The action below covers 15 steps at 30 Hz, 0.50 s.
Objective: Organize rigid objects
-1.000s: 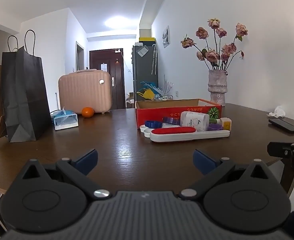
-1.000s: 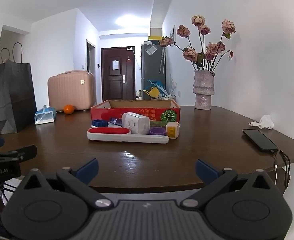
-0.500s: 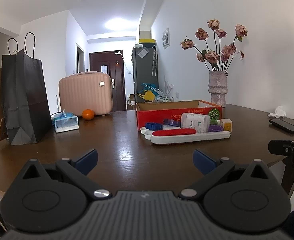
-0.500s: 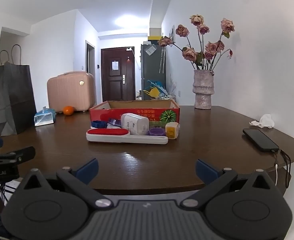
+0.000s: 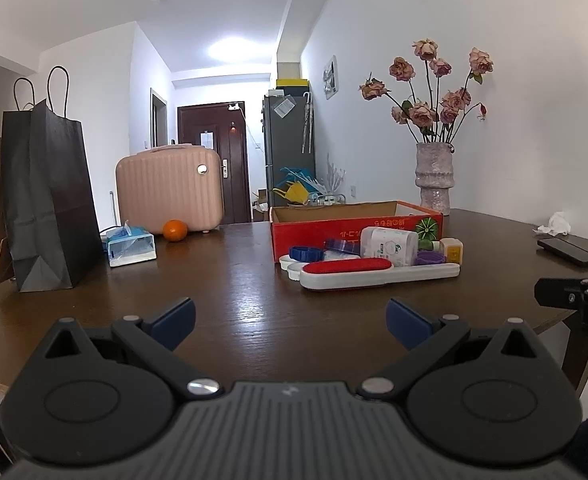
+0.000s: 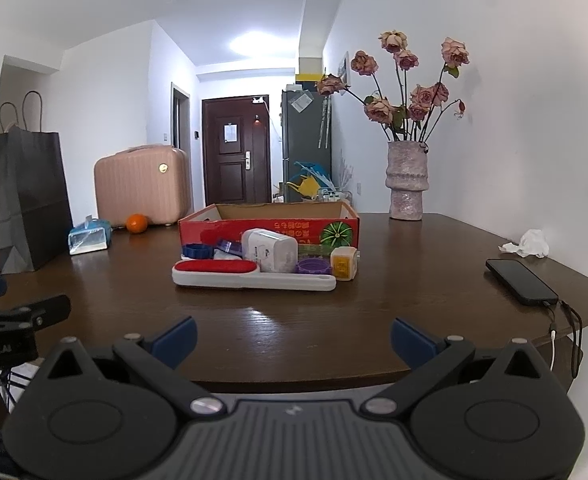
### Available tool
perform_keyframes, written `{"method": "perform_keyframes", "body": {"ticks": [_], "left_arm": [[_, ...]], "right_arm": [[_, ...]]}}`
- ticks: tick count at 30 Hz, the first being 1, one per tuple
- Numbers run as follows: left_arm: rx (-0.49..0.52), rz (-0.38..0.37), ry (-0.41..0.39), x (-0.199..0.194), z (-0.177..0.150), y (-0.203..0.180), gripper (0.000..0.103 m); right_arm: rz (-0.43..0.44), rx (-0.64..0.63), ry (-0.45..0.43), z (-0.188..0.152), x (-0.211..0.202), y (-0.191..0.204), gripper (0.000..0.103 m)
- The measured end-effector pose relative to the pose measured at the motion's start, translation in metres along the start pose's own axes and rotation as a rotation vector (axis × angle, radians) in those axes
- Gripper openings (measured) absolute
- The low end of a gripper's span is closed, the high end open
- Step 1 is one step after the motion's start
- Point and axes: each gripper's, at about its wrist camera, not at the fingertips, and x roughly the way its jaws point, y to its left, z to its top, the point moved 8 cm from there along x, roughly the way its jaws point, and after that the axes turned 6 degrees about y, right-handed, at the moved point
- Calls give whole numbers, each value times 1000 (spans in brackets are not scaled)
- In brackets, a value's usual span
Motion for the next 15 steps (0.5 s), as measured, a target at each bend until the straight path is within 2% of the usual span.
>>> {"method": "perform_keyframes", "body": {"ticks": [15], "left_arm": [[-13, -15, 15, 5, -2, 2, 103]], "right_arm": [[6, -2, 19, -3, 5, 1, 103]]}}
